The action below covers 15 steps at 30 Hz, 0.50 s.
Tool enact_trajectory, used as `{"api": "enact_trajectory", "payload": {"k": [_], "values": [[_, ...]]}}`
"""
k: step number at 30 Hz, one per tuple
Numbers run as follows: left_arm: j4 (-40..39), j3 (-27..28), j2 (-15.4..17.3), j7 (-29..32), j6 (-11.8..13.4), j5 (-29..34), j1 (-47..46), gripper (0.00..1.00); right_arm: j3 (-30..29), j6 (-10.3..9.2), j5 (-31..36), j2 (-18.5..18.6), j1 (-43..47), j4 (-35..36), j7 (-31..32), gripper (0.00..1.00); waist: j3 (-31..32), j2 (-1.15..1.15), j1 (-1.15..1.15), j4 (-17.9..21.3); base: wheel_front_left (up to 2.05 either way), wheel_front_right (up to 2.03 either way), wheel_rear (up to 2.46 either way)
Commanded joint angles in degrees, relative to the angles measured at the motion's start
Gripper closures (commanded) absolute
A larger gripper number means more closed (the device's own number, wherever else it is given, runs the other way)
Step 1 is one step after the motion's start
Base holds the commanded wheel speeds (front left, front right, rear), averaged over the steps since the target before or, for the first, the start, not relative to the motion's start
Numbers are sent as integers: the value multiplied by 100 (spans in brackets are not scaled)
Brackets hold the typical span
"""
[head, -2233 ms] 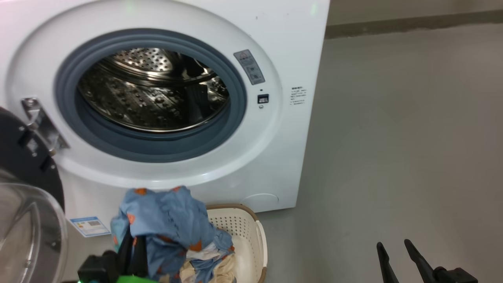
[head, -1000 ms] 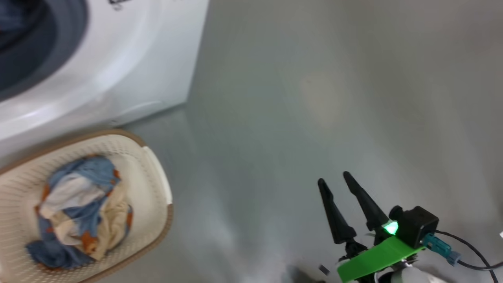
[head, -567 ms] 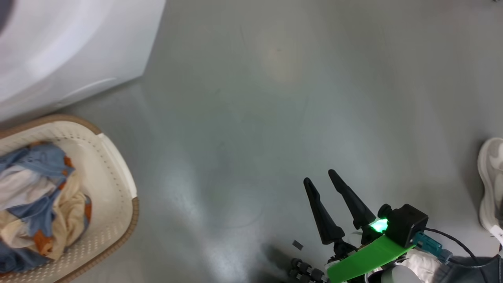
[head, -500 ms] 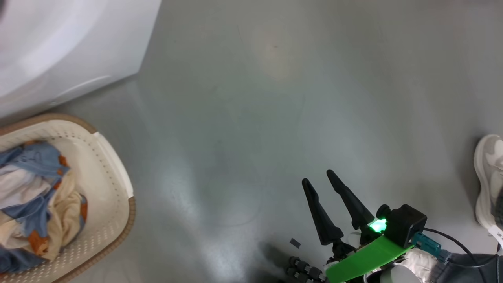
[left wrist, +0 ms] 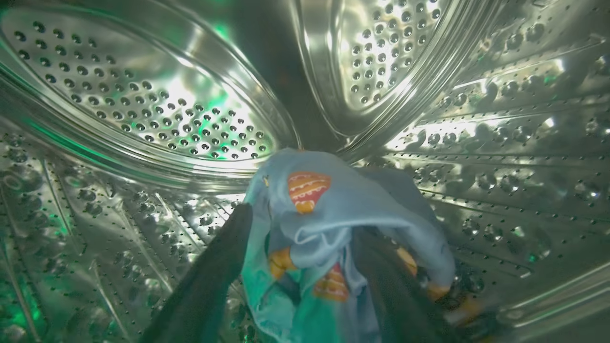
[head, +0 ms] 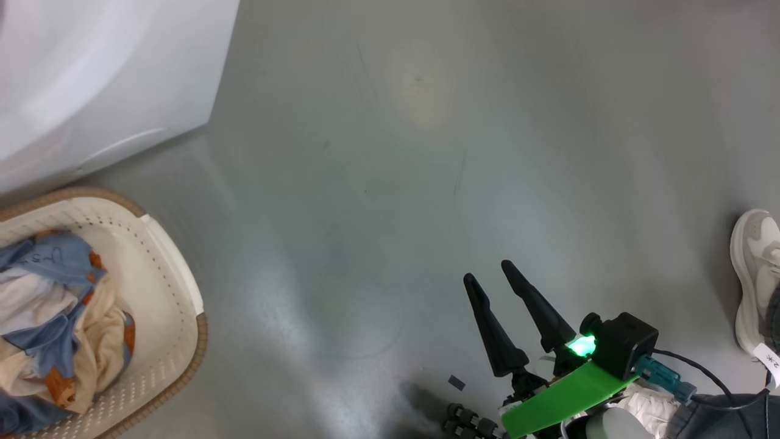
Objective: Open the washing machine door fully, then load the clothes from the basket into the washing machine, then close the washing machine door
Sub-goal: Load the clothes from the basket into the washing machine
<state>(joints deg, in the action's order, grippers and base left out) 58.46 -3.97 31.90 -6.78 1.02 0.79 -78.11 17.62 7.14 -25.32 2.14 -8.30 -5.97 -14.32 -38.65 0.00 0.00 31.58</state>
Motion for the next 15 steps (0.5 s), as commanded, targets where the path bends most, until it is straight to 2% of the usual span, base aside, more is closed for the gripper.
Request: {"api": "enact_trajectory", "payload": {"k": [1,5,11,15], "values": [[-22,43,207,55,44,-8,-80,0,72,35,-58,74,99,91,-68,0,85,0,0,-35,0,0,0],[171,69,40,-60,99,-128,-9,0,22,35,-19,74,74,61,-68,0,226,0,0,-119,0,0,0],[356,185,-359,-572,382,-362,364,0,-42,35,81,74,28,-17,-68,0,591,0,0,-359,0,0,0],[397,214,-629,-751,439,-493,731,0,-108,35,135,74,23,-64,-68,0,902,0,0,-527,0,0,0]]}}
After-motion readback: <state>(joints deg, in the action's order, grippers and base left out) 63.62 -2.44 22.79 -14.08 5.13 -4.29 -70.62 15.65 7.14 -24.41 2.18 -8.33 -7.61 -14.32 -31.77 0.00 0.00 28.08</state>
